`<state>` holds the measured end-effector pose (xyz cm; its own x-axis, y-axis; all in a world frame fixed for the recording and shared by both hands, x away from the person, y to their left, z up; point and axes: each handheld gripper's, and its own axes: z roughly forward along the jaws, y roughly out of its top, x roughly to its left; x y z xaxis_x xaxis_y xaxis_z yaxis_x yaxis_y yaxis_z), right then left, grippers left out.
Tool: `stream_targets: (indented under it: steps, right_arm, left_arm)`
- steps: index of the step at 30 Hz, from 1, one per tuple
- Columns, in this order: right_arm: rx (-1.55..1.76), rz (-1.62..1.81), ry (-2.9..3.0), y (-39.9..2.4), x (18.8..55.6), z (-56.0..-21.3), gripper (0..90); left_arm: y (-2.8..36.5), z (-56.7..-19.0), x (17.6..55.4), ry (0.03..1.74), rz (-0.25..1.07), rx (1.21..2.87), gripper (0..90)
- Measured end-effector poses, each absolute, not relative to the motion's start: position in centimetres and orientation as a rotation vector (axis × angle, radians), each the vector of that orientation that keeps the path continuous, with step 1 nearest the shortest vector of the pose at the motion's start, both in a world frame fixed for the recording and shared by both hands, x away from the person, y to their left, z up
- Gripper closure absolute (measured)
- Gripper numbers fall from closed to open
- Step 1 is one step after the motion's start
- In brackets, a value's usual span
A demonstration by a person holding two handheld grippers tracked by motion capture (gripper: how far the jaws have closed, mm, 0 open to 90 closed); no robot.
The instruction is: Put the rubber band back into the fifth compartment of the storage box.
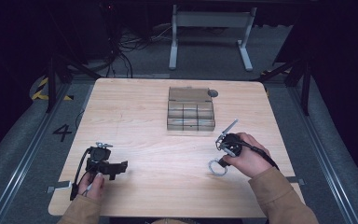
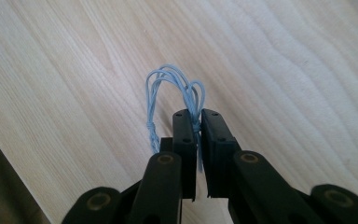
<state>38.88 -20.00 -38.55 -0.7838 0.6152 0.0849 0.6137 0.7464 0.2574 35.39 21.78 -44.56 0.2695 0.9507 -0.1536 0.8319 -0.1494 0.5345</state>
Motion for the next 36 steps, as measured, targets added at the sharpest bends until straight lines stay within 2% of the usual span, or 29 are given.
stream_targets:
  steps: [20,36]
  right_arm:
    - [1.022,0.505,2.859,-19.1,42.9,-34.6,85.6]
    - [1.004,0.482,2.820,-17.9,46.9,-33.2,85.6]
  left_arm:
    - [21.7,-44.5,35.5,1.596,0.297,2.022,16.0]
    - [21.6,-44.5,35.7,1.590,0.294,2.030,16.0]
